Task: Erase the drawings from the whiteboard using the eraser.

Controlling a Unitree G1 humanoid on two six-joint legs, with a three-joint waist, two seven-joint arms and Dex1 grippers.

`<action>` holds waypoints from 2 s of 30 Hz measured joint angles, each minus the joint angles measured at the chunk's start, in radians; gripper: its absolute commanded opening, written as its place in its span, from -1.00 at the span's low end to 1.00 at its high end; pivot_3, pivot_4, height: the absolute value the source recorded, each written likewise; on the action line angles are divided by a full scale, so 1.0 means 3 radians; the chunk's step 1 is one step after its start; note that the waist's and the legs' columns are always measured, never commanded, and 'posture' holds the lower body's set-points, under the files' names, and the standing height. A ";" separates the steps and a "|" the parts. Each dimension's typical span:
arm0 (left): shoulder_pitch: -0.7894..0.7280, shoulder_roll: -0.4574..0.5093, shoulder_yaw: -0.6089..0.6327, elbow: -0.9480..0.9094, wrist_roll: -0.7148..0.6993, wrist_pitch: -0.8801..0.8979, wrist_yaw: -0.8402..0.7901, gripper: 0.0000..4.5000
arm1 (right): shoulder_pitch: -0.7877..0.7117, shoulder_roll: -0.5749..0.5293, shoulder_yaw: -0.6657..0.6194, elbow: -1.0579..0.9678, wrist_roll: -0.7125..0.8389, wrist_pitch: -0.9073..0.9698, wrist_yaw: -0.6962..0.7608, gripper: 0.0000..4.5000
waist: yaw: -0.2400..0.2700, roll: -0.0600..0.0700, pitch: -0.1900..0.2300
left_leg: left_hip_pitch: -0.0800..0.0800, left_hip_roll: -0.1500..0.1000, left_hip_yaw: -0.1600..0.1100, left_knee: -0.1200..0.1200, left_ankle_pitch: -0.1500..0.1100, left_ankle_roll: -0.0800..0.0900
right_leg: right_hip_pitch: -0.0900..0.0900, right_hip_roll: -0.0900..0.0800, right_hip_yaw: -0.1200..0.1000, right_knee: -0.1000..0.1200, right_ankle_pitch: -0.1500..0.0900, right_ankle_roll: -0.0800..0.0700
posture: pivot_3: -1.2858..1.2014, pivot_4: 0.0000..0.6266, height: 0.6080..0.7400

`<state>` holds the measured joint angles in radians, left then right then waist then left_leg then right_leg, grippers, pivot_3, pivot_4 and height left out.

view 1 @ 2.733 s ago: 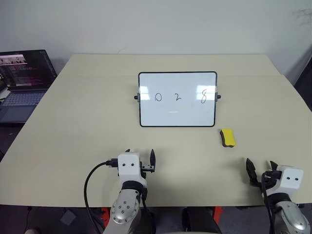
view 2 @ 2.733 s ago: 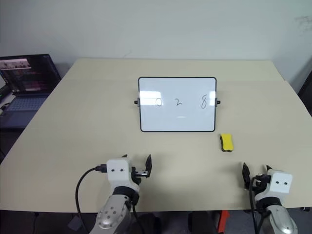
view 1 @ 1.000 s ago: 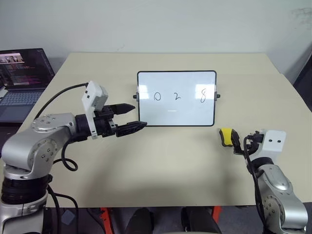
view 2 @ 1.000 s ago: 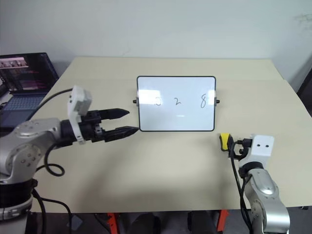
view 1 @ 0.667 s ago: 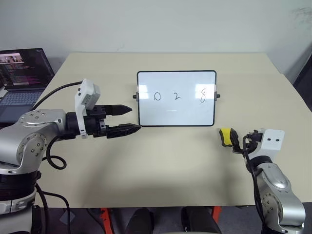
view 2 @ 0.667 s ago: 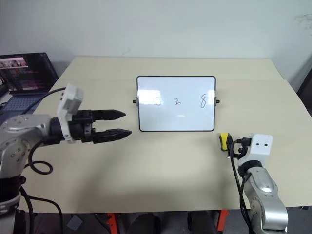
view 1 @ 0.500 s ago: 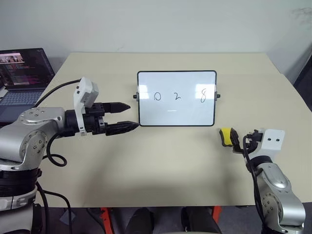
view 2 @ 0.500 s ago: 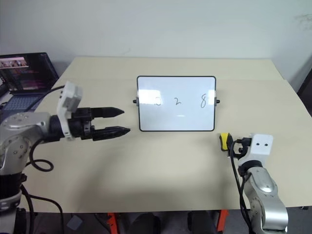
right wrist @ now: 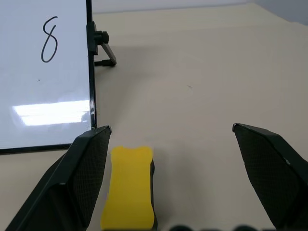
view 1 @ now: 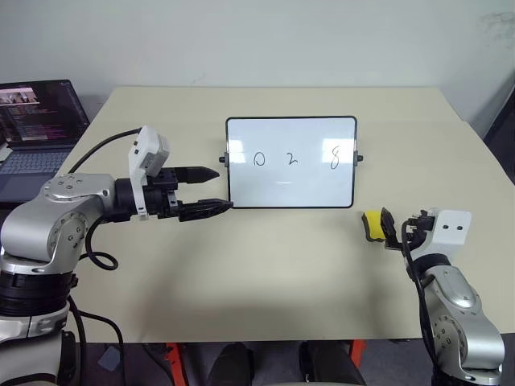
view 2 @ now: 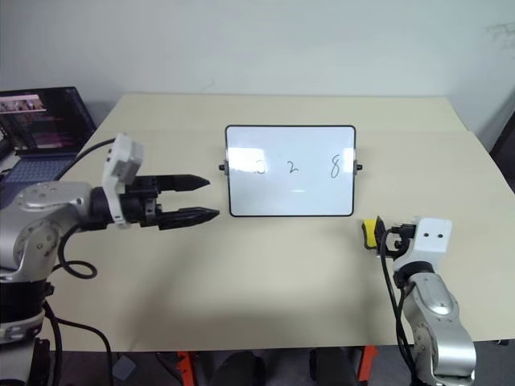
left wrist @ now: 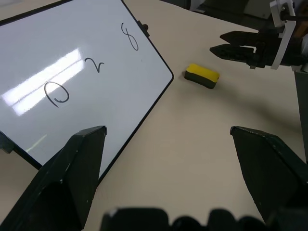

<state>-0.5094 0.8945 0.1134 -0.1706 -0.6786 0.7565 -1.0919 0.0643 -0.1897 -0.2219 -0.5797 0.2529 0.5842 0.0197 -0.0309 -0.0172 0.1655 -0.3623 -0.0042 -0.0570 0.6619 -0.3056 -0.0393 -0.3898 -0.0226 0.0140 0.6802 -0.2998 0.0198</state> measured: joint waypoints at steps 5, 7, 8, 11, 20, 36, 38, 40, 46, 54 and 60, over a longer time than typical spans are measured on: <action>-0.0042 -0.0034 -0.0004 0.0079 0.0050 -0.0068 -0.0034 1.00 | -0.0007 -0.0018 0.0003 0.0000 -0.0002 0.0044 -0.0001 0.97 | 0.0000 0.0000 0.0000 | -0.0001 0.0000 0.0000 0.0000 0.0000 0.0000 | 0.0000 0.0000 0.0000 0.0000 0.0000 0.0000 | 0.03 -0.52 1.00; -0.0057 -0.0051 -0.0009 0.0082 0.0067 -0.0090 -0.0038 1.00 | -0.0027 -0.0065 0.0001 -0.0003 0.0002 0.0172 -0.0008 0.97 | 0.0000 0.0000 0.0000 | -0.0001 0.0000 0.0000 0.0001 0.0000 0.0000 | 0.0000 0.0000 0.0000 0.0000 0.0000 0.0000 | 0.03 -0.52 1.00; -0.0063 -0.0056 -0.0018 0.0084 0.0075 -0.0098 -0.0039 1.00 | -0.0043 -0.0071 -0.0005 -0.0006 0.0011 0.0273 -0.0024 0.97 | 0.0000 0.0000 0.0000 | -0.0001 0.0000 0.0000 0.0001 0.0000 0.0000 | 0.0000 0.0000 0.0000 0.0000 0.0000 0.0000 | 0.03 -0.52 1.00; -0.0071 -0.0071 -0.0042 0.0094 0.0093 -0.0139 -0.0043 1.00 | -0.0103 -0.0070 -0.0049 -0.0021 0.0067 0.0610 -0.0077 0.97 | 0.0000 0.0000 0.0000 | -0.0001 0.0000 0.0000 0.0001 0.0000 0.0000 | 0.0000 0.0000 0.0000 0.0001 0.0000 0.0000 | 0.03 -0.52 1.00; -0.0080 -0.0073 -0.0065 0.0148 0.0113 -0.0165 -0.0076 1.00 | -0.0632 0.0007 -0.0393 -0.0356 0.0412 0.1748 -0.0242 0.97 | -0.0001 0.0000 0.0000 | -0.0001 0.0000 -0.0001 0.0000 0.0000 0.0000 | -0.0001 0.0000 -0.0001 0.0001 0.0000 0.0000 | 0.03 -0.52 1.00; -0.0130 -0.0074 -0.0101 0.0192 0.0157 -0.0222 -0.0107 1.00 | -0.1179 0.0164 -0.0315 -0.0431 0.0262 0.2812 -0.0435 0.97 | -0.0005 0.0001 0.0001 | -0.0004 -0.0001 0.0000 0.0000 0.0000 0.0001 | -0.0005 0.0000 0.0000 0.0000 0.0000 0.0000 | 0.03 -0.52 1.00; -0.0130 -0.0074 -0.0101 0.0192 0.0160 -0.0221 -0.0107 1.00 | -0.1192 0.0135 -0.0248 -0.0408 0.0235 0.2818 -0.0423 0.97 | -0.0005 0.0001 0.0001 | -0.0004 -0.0001 -0.0001 0.0000 0.0000 0.0001 | -0.0005 0.0000 0.0000 0.0000 0.0000 0.0000 | 0.03 -0.52 1.00; -0.0129 -0.0074 -0.0101 0.0191 0.0169 -0.0221 -0.0103 1.00 | -0.1199 0.0086 -0.0148 -0.0345 0.0184 0.2819 -0.0399 0.97 | -0.0005 0.0001 0.0001 | -0.0004 -0.0001 0.0000 0.0000 0.0000 0.0001 | -0.0005 0.0000 0.0000 0.0000 0.0000 0.0000 | 0.03 -0.52 1.00; -0.0107 -0.0072 -0.0100 0.0179 0.0175 -0.0220 -0.0089 1.00 | -0.1235 0.0042 0.0030 -0.0089 0.0103 0.2802 -0.0343 0.97 | -0.0005 0.0001 0.0001 | -0.0005 -0.0001 0.0000 0.0000 0.0000 0.0001 | -0.0006 0.0000 0.0000 0.0000 0.0000 -0.0001 | 0.03 -0.52 1.00; -0.0044 -0.0053 -0.0089 0.0088 0.0168 -0.0189 -0.0031 1.00 | -0.1251 0.0035 0.0036 0.0050 -0.0001 0.2712 -0.0272 0.97 | -0.0005 0.0001 0.0001 | -0.0005 -0.0001 0.0000 0.0000 0.0000 0.0001 | -0.0006 0.0000 0.0000 0.0000 0.0000 0.0000 | 0.03 -0.52 1.00; -0.0038 -0.0051 -0.0062 0.0061 0.0162 -0.0143 -0.0027 1.00 | -0.1262 -0.0002 0.0031 0.0133 -0.0061 0.2645 -0.0221 0.97 | -0.0005 0.0001 0.0001 | -0.0005 -0.0001 0.0000 0.0000 0.0000 0.0001 | -0.0007 0.0000 0.0000 0.0000 0.0000 0.0000 | 0.03 -0.52 1.00</action>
<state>-0.5207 0.8792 0.0949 -0.1523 -0.6300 0.7136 -1.1000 -0.3144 -0.1904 -0.2125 -0.5400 0.2347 1.3776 -0.0466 -0.0324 -0.0169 0.1657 -0.3640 -0.0044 -0.0570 0.6619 -0.3058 -0.0389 -0.3918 -0.0226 0.0140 0.6802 -0.2997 0.0197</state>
